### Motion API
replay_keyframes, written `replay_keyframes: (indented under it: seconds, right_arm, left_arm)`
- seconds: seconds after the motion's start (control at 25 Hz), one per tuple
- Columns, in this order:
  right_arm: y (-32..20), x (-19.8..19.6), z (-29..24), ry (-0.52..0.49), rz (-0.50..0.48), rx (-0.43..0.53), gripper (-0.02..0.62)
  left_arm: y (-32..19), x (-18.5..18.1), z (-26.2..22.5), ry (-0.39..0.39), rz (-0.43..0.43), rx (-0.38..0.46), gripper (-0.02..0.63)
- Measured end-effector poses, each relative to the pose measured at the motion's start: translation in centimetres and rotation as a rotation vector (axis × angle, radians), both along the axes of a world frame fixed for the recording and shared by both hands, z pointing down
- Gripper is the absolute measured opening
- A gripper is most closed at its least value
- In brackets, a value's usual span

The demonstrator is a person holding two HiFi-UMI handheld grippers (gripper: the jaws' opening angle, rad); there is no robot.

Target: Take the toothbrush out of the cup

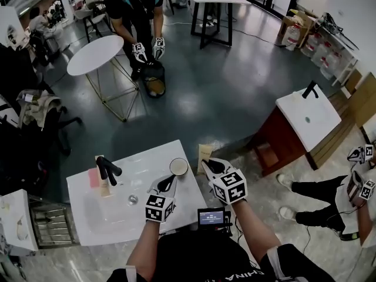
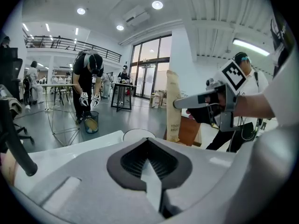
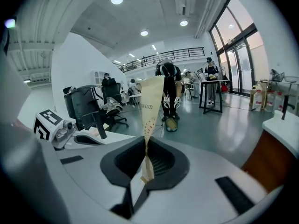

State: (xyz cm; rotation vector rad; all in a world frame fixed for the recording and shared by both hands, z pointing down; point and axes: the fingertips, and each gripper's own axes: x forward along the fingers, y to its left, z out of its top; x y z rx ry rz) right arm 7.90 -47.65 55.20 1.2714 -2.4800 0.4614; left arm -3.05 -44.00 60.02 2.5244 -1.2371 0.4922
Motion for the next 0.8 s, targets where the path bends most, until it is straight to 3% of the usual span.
replay_keyframes:
  seconds: [0.32,0.8]
  right_arm:
    - [1.9,-0.2,2.9,-0.001,0.012,-0.070,0.029]
    - [1.4,-0.4,2.3,0.014,-0.008,-0.057,0.028]
  left_arm:
    - [0.1,0.4,0.4,0.009,-0.006,-0.007,0.009]
    - [-0.1,0.0,-0.2,0.010,-0.031,0.008,0.009]
